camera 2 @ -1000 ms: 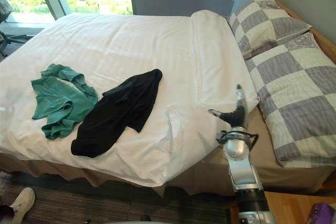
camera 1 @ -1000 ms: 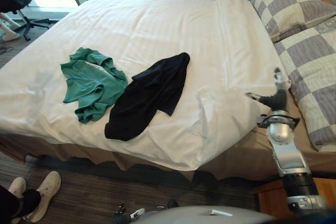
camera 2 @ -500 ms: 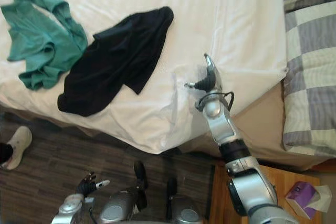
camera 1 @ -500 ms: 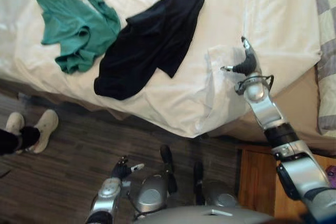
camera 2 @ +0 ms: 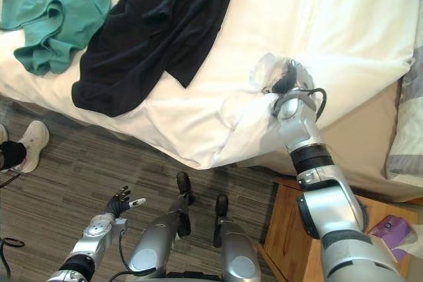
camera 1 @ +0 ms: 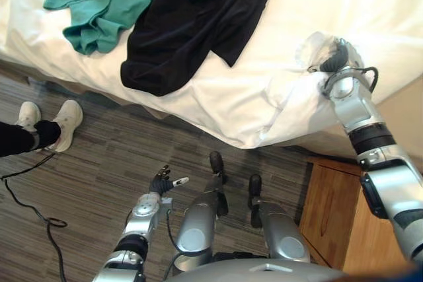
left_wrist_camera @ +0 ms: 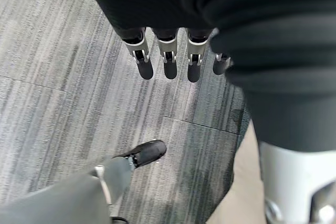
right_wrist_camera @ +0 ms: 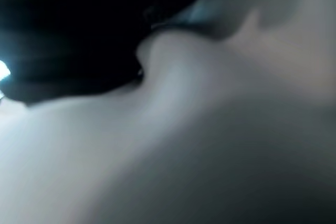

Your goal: Tidy the bed and pick cloth on bed and put in laundry

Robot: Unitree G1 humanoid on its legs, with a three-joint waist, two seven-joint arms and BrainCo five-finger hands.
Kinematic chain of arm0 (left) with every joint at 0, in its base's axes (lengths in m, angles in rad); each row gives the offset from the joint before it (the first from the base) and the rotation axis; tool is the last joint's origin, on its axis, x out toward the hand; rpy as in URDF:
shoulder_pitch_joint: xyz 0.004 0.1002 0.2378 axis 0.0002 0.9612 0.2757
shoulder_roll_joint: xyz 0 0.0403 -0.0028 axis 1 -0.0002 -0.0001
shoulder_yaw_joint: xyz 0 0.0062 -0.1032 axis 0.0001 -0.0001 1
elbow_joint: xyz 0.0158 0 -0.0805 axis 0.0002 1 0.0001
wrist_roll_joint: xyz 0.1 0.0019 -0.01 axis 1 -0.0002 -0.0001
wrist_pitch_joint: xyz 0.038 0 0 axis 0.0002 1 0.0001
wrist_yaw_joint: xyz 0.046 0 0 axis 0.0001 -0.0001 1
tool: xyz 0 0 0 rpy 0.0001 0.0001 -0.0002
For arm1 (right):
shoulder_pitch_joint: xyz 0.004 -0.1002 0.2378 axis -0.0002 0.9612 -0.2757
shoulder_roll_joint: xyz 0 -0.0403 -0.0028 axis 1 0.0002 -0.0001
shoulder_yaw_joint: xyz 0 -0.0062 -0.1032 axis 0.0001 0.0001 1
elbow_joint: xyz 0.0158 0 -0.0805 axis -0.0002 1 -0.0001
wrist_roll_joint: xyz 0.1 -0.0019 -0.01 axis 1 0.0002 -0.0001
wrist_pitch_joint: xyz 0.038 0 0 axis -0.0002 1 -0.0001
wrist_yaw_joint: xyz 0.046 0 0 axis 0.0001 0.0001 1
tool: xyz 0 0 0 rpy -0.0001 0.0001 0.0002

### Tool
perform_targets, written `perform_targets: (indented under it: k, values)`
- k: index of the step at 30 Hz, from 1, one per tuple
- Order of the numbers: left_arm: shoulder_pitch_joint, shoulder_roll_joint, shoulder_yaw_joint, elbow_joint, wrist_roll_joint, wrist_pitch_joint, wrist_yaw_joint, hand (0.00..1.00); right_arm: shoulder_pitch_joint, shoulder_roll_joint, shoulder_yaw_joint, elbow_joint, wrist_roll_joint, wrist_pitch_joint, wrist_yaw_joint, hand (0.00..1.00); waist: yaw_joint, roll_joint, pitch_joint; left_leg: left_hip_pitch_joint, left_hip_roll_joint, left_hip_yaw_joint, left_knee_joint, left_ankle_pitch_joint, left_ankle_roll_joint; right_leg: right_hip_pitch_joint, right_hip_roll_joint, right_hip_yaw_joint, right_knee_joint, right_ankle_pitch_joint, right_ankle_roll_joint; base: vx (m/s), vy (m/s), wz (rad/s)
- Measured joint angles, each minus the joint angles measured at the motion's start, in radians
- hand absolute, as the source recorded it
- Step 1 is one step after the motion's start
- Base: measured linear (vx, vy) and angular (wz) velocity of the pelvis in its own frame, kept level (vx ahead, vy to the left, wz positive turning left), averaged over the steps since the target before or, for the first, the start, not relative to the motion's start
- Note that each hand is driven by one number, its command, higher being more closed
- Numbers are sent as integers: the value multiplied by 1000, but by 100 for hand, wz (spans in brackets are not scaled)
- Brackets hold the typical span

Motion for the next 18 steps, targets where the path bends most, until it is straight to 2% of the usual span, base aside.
perform_targets:
  k: [3,5,7,9,10,12,13,15,17,18]
  values:
    - [-14,9,-16,0,-12,8,-8,0,-22,-1,3,47,6,5,6,100,1,0,0,-1,0,-4,0,2,-1,1,0,-4,0,-3,0,30,-19,6]
    - [-20,12,-19,0,-11,9,-24,0,-26,-1,3,63,52,5,-12,100,1,0,0,-1,0,-4,0,2,-2,2,0,-6,0,-4,-1,37,-19,4]
    - [-20,12,-21,-12,-11,12,-35,0,-12,0,-10,65,159,5,-63,100,1,0,0,2,1,0,0,2,-2,4,0,-6,-1,-4,-1,45,-21,-1]
    - [-17,10,-19,-38,-10,15,-37,0,55,7,-85,19,297,-1,-125,100,4,-3,1,21,2,13,0,6,3,16,0,1,-5,-3,-1,51,-18,-9]
    - [-14,10,-17,-40,-10,15,-38,0,78,12,-104,4,324,-3,-135,100,4,-5,1,31,2,17,0,6,3,25,0,5,-8,-3,-1,55,-16,-16]
    - [16,8,-3,-75,10,15,-37,0,205,27,-174,-82,455,-52,-204,100,-2,-13,-1,68,2,25,0,-3,-4,61,0,15,-16,-2,0,51,-17,-17]
    - [26,8,3,-84,13,14,-37,0,241,39,-205,-110,486,-66,-220,100,-3,-19,-4,74,4,31,0,-5,-6,66,0,21,-17,-2,0,49,-24,-28]
    - [67,6,28,-102,34,13,-37,0,347,95,-295,-191,605,-118,-263,100,-8,-41,-17,91,8,52,0,-12,-15,76,3,43,-22,-1,2,59,-42,-31]
    - [120,-16,51,-110,37,10,-39,0,529,149,-403,-295,741,-175,-291,100,-36,-61,-46,103,9,48,0,-15,-20,92,5,48,-22,-1,5,74,-45,-11]
    - [133,-20,56,-110,36,10,-41,0,572,162,-428,-311,761,-186,-293,100,-43,-68,-54,106,10,49,0,-16,-21,94,6,50,-22,-1,6,80,-38,-6]
